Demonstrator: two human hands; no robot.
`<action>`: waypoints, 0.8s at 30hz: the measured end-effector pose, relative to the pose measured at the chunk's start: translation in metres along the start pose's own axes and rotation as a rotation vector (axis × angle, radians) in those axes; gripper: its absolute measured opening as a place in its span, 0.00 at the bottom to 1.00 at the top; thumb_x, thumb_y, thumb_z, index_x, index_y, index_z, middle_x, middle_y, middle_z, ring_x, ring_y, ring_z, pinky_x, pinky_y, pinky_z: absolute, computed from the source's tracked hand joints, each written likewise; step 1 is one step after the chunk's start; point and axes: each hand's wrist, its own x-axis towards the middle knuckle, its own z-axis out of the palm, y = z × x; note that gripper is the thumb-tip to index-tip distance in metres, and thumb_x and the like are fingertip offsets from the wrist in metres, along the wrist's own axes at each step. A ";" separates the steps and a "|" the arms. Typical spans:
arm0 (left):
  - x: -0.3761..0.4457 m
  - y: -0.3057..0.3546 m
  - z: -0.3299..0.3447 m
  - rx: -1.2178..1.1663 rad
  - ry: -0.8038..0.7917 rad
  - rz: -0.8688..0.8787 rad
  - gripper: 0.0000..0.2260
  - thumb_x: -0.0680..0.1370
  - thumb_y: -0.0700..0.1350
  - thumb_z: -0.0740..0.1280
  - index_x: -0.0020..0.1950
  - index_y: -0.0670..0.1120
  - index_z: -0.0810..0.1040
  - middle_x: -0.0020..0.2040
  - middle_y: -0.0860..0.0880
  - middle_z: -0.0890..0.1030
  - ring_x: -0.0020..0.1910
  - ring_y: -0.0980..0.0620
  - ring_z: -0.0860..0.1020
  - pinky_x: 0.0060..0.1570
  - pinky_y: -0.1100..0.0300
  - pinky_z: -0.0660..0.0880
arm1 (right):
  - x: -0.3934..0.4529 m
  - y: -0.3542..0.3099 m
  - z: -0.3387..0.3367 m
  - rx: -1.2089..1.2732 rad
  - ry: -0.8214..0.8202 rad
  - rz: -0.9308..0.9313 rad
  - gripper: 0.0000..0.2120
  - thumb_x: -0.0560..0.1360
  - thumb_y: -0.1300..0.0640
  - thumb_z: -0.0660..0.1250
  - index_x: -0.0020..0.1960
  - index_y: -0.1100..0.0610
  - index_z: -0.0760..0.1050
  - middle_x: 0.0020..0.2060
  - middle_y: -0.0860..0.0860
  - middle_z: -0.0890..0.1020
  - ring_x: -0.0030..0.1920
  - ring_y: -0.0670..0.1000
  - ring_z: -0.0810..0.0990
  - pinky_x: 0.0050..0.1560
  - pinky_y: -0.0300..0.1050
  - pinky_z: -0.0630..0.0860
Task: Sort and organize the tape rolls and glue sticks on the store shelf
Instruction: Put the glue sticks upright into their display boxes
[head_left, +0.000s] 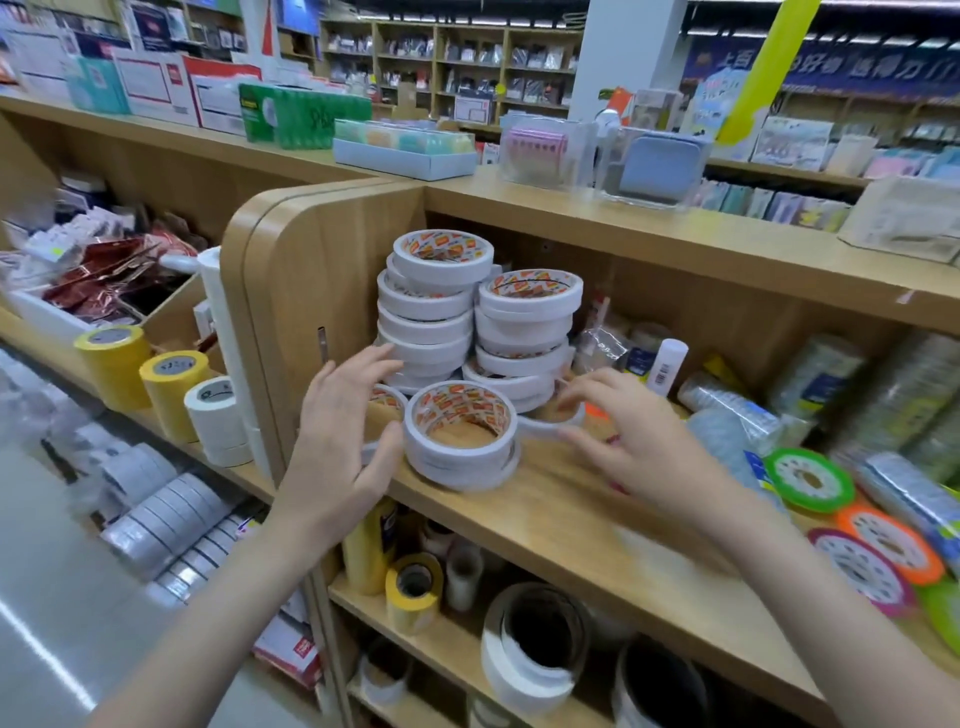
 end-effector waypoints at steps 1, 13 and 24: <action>0.004 0.007 0.002 0.000 -0.004 0.042 0.19 0.76 0.49 0.56 0.66 0.46 0.69 0.68 0.54 0.67 0.70 0.60 0.61 0.73 0.59 0.49 | 0.000 0.008 -0.007 -0.050 0.016 0.038 0.08 0.74 0.54 0.67 0.51 0.55 0.77 0.50 0.50 0.76 0.53 0.52 0.74 0.50 0.39 0.66; 0.050 0.056 0.038 -0.041 -0.053 0.127 0.16 0.75 0.46 0.55 0.58 0.44 0.75 0.58 0.50 0.74 0.59 0.56 0.70 0.57 0.52 0.72 | 0.020 0.069 -0.041 -0.230 -0.017 0.293 0.11 0.73 0.61 0.66 0.56 0.56 0.75 0.53 0.53 0.70 0.55 0.56 0.73 0.52 0.49 0.71; 0.082 0.113 0.114 0.138 -0.481 0.169 0.14 0.76 0.44 0.64 0.62 0.46 0.72 0.58 0.47 0.74 0.58 0.47 0.72 0.54 0.58 0.67 | -0.053 0.078 -0.113 0.247 0.562 0.297 0.14 0.71 0.64 0.68 0.54 0.52 0.72 0.44 0.47 0.77 0.41 0.42 0.76 0.42 0.32 0.73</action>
